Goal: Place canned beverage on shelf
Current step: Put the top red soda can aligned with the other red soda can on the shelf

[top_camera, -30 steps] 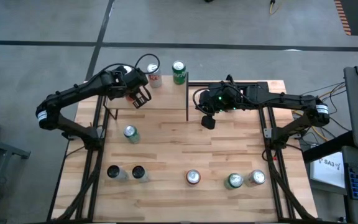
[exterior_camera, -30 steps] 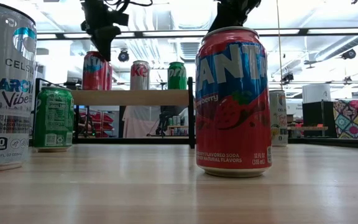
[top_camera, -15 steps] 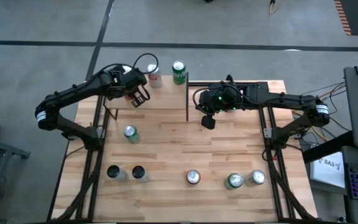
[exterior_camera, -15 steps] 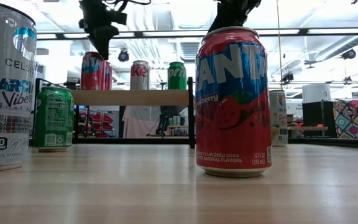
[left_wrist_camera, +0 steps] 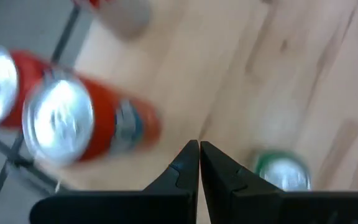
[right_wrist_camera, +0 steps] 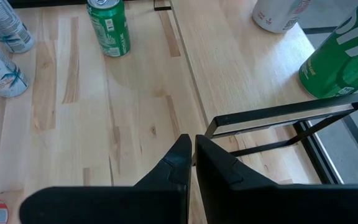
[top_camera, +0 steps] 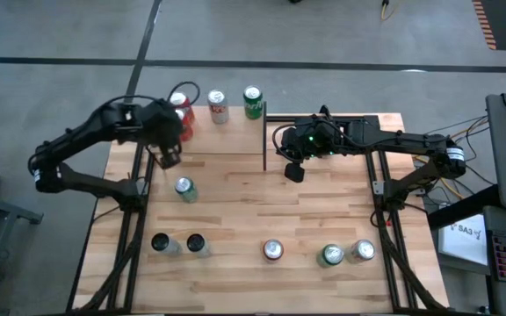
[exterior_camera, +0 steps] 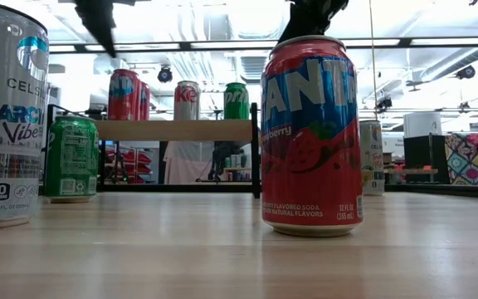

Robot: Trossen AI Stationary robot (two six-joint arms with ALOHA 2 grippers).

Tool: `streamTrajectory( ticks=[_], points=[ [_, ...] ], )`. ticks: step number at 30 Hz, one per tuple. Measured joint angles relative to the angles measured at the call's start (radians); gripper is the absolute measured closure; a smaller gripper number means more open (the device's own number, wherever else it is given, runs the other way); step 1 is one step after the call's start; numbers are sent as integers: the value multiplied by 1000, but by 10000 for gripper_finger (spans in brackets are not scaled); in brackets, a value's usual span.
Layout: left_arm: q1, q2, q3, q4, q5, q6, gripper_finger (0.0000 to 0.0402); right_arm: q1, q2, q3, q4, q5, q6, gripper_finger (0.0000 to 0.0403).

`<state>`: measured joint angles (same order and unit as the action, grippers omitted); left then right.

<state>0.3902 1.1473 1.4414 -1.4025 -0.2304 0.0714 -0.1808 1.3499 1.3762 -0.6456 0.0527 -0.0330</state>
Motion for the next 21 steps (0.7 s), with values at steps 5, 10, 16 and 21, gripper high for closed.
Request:
streamTrajectory(
  ticks=[5, 10, 16, 21],
  points=[
    [3, -25, 0, -79, -170, -58, 402, 0, 0, 0, 0, 0, -8, 390],
    [4, -13, 0, -79, -179, -19, 402, 0, 0, 0, 2, 0, -16, 390],
    [4, 35, -2, -74, -179, 50, 402, 0, 0, 0, 3, 0, -17, 390],
    [8, 65, -2, -74, -179, 122, 402, 0, 0, 0, 3, 0, -19, 390]
  ],
)
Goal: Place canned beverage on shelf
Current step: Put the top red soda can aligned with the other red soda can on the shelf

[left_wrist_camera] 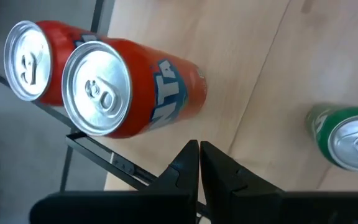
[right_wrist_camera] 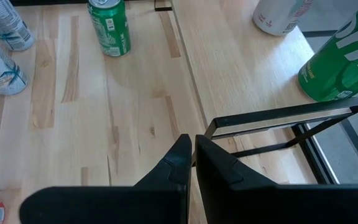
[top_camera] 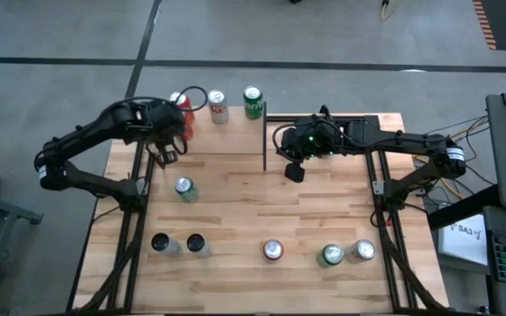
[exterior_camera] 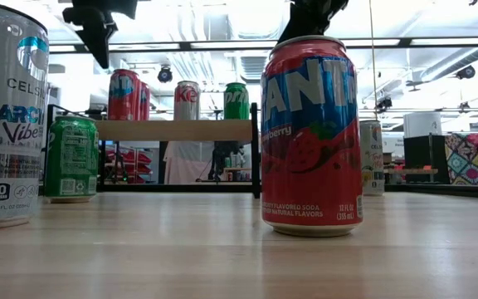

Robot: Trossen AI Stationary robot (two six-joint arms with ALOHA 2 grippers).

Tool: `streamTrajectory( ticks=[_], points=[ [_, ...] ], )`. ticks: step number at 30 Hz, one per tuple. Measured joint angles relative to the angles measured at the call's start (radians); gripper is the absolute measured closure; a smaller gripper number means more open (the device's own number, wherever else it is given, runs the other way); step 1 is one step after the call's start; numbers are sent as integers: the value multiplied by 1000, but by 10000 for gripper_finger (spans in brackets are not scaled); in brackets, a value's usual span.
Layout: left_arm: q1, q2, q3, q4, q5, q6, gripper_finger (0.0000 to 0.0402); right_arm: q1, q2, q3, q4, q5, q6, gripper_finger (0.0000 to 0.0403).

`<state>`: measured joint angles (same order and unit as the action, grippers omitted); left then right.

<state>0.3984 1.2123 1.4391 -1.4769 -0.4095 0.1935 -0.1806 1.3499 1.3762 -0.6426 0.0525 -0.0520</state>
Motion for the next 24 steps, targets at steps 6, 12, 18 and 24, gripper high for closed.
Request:
streamTrajectory(
  ticks=[6, 12, 18, 24],
  points=[
    [16, 10, 0, 16, -1, 38, 402, 0, 0, 0, -1, 0, 0, 390],
    [44, 10, 0, 44, -36, 36, 402, 0, 0, 0, -1, 0, 0, 390],
    [72, 11, 0, 70, -37, 34, 402, 0, 0, 0, -2, 0, 6, 390],
    [89, 13, -1, 88, -37, 41, 402, 0, 0, 0, -2, 0, 6, 390]
  ],
)
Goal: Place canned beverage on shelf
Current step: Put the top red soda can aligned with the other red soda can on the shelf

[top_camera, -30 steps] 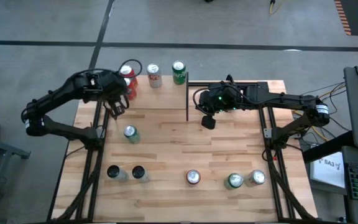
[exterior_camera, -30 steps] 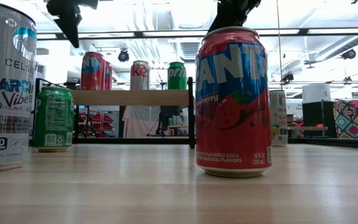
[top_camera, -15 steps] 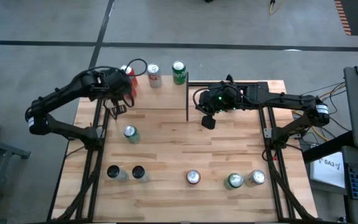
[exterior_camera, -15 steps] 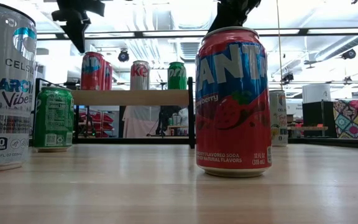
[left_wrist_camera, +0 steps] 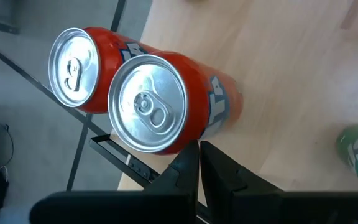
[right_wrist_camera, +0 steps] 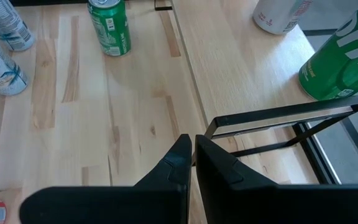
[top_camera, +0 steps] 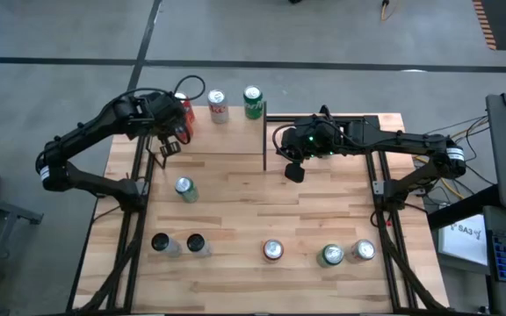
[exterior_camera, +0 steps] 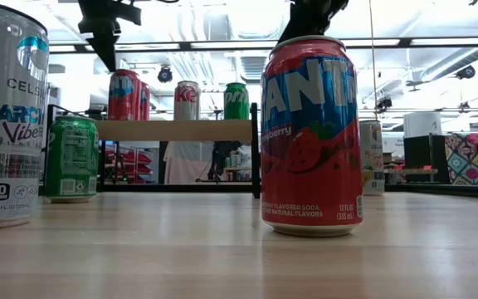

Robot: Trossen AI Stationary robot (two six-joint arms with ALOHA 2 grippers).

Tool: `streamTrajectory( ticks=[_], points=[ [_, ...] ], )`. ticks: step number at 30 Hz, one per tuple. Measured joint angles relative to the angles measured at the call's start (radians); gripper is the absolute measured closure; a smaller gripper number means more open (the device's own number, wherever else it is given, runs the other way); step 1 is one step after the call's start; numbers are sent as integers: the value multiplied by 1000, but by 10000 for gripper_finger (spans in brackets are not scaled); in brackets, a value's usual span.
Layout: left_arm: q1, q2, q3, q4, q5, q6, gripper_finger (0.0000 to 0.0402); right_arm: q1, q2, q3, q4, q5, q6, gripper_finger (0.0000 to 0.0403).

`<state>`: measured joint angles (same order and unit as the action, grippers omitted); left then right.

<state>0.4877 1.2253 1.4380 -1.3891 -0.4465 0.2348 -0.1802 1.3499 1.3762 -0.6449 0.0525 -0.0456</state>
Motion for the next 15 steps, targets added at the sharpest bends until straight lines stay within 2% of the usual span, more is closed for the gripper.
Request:
streamTrajectory(
  ticks=[15],
  points=[
    [5, 0, -1, 20, 0, 3, 402, 0, 0, 0, -1, 0, 0, 390]
  ],
)
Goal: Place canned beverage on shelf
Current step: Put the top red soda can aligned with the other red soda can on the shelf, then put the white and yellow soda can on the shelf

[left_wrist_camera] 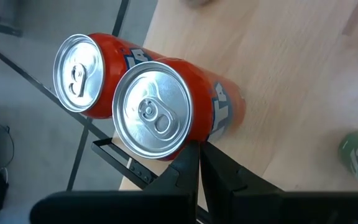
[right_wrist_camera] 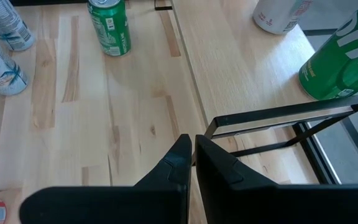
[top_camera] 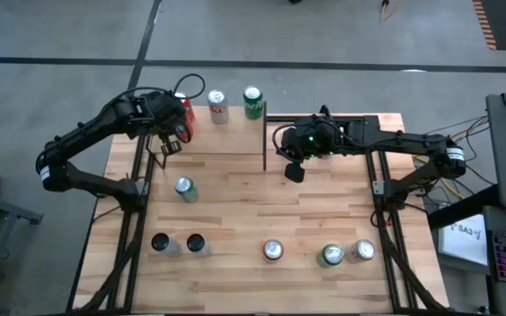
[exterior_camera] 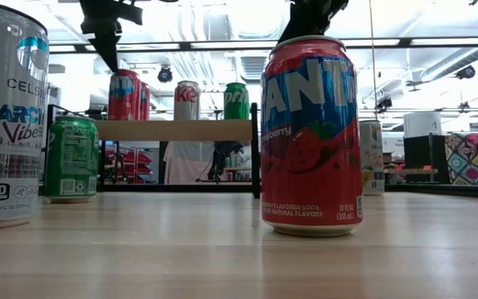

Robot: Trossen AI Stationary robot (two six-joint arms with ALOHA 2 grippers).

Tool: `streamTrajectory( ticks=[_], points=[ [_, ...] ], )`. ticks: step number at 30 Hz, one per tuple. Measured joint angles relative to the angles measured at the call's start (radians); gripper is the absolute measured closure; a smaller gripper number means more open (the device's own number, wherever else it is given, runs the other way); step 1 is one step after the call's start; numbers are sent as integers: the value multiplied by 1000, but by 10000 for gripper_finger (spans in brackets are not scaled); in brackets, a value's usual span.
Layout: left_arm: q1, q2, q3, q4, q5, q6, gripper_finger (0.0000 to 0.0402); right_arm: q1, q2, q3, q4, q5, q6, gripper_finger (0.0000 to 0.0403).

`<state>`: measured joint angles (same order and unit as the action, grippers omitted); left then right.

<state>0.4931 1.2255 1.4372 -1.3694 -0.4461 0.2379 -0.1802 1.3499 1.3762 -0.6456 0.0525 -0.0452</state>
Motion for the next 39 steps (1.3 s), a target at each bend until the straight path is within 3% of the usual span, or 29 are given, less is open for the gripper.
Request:
streamTrajectory(
  ticks=[12, 15, 20, 28, 39],
  points=[
    [-7, -54, 2, 17, 26, -89, 402, 27, 0, 0, 3, 0, 24, 390],
    [-24, -109, 0, 75, 107, -139, 402, 46, 0, 0, 11, 0, 42, 390],
    [-92, -230, -72, 284, 245, -192, 402, 72, 0, 2, 39, 0, 86, 390],
    [-265, -420, -311, 676, 253, -234, 402, 89, 1, 5, 74, 0, 217, 390],
    [-410, -514, -571, 1079, 252, -145, 402, 129, 12, 6, 81, 0, 433, 390]
  ],
)
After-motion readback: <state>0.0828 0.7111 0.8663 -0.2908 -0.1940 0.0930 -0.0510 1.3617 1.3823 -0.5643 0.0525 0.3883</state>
